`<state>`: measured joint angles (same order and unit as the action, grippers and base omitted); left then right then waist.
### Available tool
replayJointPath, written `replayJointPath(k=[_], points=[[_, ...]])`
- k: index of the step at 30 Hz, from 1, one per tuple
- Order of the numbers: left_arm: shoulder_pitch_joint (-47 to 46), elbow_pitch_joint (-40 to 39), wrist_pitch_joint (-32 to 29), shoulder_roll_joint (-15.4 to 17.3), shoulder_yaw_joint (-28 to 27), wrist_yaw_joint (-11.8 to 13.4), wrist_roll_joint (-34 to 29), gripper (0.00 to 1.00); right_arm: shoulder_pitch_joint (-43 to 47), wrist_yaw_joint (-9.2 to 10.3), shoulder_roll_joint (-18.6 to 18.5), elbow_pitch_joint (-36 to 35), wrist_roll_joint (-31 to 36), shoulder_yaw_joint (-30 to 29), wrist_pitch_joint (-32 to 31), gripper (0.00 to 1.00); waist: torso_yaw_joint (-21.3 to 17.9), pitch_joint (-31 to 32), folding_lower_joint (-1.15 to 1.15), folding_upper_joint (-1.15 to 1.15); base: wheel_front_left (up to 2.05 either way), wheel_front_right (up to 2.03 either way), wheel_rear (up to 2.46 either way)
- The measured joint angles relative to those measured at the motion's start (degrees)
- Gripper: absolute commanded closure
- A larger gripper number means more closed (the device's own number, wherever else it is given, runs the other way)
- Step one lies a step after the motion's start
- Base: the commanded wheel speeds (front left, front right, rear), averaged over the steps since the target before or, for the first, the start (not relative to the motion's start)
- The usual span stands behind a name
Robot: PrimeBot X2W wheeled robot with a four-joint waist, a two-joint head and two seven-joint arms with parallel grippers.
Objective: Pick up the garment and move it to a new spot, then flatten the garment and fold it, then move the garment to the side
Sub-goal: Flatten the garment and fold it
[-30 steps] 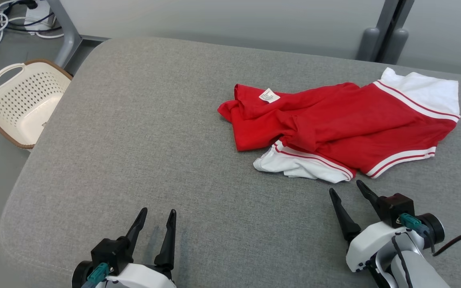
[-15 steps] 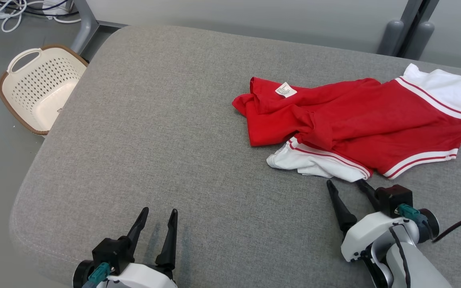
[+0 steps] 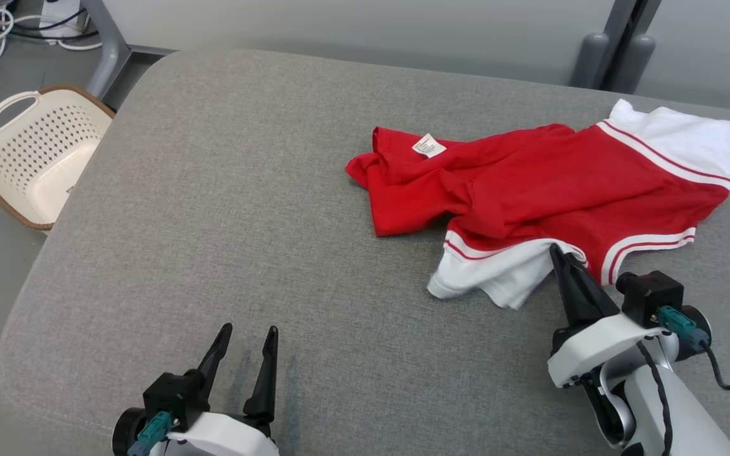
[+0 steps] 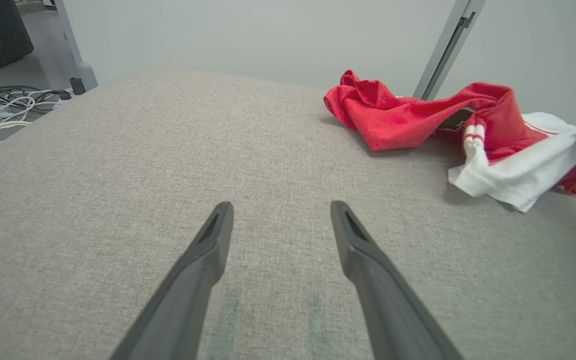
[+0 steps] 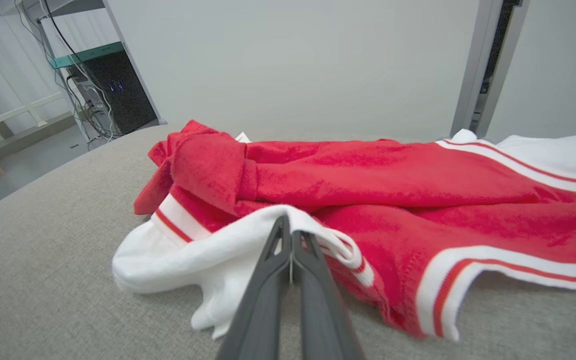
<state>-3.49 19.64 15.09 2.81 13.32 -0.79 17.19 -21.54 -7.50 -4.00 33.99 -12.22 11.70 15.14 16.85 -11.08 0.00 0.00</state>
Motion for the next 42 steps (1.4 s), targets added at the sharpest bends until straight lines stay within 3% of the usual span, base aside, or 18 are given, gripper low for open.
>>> replayJointPath(k=[13, 19, 27, 28, 29, 30, 42], points=[[2.88, 0.85, 0.0, -0.03, -2.11, -0.67, -1.12, 0.0, 10.35, 0.01, -2.9, -15.63, -1.25, -5.05, 0.0, 1.0, -7.39, 6.32, 0.0, 0.0, 0.0, 0.0, 0.0], [3.08, 0.66, -0.01, -0.04, -1.68, -0.66, -0.99, 0.0, 15.73, 0.01, -3.58, -17.9, -1.31, -7.95, 0.0, 1.0, -12.07, 8.22, 0.0, 0.0, 0.0, 0.0, 0.0], [3.27, 1.26, -0.01, -0.03, -2.0, -0.67, -1.08, 0.0, 20.01, 0.0, -4.0, -15.89, 0.54, -10.09, 0.0, 1.0, -13.78, 8.95, 0.0, 0.0, 0.0, 0.0, 0.0], [3.28, 1.25, 0.0, -0.02, -2.12, -0.67, -1.13, 0.0, 20.23, 0.0, -4.03, -14.3, 0.94, -10.63, 0.0, 0.73, -13.92, 8.96, 0.0, 0.0, 0.0, 0.0, 0.0], [3.28, 1.22, 0.0, -0.02, -2.23, -0.67, -1.14, 0.0, 20.38, 0.01, -3.94, -12.47, 1.16, -11.23, -0.01, 0.24, -14.09, 8.91, 0.0, 0.0, 0.0, 0.0, 0.0], [3.28, 1.21, 0.0, 0.0, -2.29, -0.67, -1.18, 0.0, 20.43, 0.01, -3.91, -11.28, 1.62, -11.48, 0.0, 0.0, -14.27, 8.84, 0.0, 0.0, 0.0, 0.0, 0.0], [-0.9, 0.2, 0.0, -0.02, -0.99, -1.01, -1.03, 0.0, 16.4, 0.01, -1.11, -16.62, 4.68, -11.92, 0.0, 0.0, -16.91, 4.29, 0.0, 0.0, 0.0, 0.0, 0.0]])
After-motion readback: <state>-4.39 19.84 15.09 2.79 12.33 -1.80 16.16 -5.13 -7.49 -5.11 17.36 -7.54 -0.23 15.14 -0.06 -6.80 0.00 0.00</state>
